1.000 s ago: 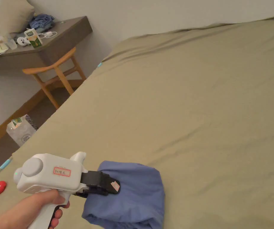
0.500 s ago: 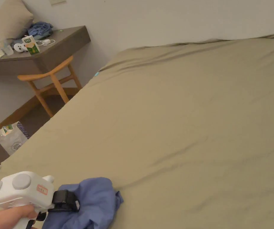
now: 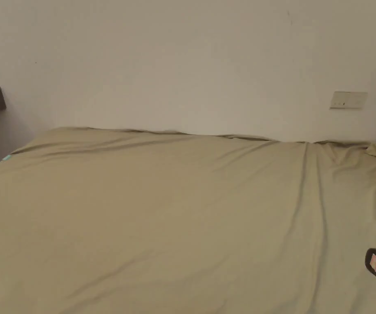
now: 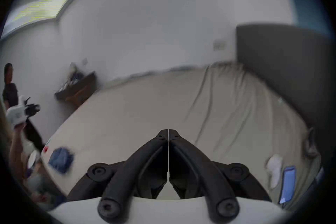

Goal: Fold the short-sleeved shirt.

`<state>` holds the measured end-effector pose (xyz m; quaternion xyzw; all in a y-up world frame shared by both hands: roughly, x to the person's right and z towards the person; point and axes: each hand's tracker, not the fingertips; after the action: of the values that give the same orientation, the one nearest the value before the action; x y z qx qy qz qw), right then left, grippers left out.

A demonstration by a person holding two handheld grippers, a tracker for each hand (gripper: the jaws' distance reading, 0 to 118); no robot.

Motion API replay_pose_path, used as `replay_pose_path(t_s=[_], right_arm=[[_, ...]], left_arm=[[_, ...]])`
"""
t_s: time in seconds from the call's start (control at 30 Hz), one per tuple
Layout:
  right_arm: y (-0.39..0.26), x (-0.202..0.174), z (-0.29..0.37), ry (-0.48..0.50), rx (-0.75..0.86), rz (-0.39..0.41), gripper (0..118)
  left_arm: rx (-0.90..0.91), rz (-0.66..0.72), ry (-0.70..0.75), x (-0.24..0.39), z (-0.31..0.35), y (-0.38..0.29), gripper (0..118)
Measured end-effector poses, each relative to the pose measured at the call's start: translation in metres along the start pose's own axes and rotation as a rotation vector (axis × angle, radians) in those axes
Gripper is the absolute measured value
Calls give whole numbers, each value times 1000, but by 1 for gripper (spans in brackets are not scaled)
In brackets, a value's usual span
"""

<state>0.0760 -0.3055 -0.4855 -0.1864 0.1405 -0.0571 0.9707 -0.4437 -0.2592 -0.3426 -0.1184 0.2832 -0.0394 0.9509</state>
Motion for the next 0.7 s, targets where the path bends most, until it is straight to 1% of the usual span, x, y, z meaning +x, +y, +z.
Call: replay_pose_path(t_s=[0.03,0.07,0.1,0.2,0.23,0.27,0.33,0.4,0.47,0.5,0.57,0.6,0.7], right_arm=[[16,-4,7,-29,53,-10,3],[31,-8,13,-37,99,-15,3],[44,-11,19,-48,133,-16,3],[71,-18,27,-18,174,32,3],[76,-22,32,-26,197,41,3],[78,-25,38,-38,230,50,3],[78,-29,46,-42,249,71,3],[76,-32,50,-36,247,84,3],[72,-36,50,-18,222,113,3],[71,-37,50,-14,211,126,3],[69,-38,52,-12,217,133,3],[69,-38,54,-16,226,130,3],[70,-38,56,-30,238,123,3]], left_arm=[[38,49,-35,23,16,8,0],[56,83,-66,19,-9,14,0],[15,141,-119,36,-8,18,0],[41,105,-209,90,5,34,0],[54,90,-231,100,9,39,0],[81,126,-265,104,15,41,0],[98,164,-233,117,35,37,0],[110,141,-237,117,38,33,0],[100,97,-240,122,45,33,0],[86,99,-252,117,44,32,0],[89,130,-284,108,42,32,0],[88,132,-280,112,53,35,0],[102,104,-256,109,50,41,0]])
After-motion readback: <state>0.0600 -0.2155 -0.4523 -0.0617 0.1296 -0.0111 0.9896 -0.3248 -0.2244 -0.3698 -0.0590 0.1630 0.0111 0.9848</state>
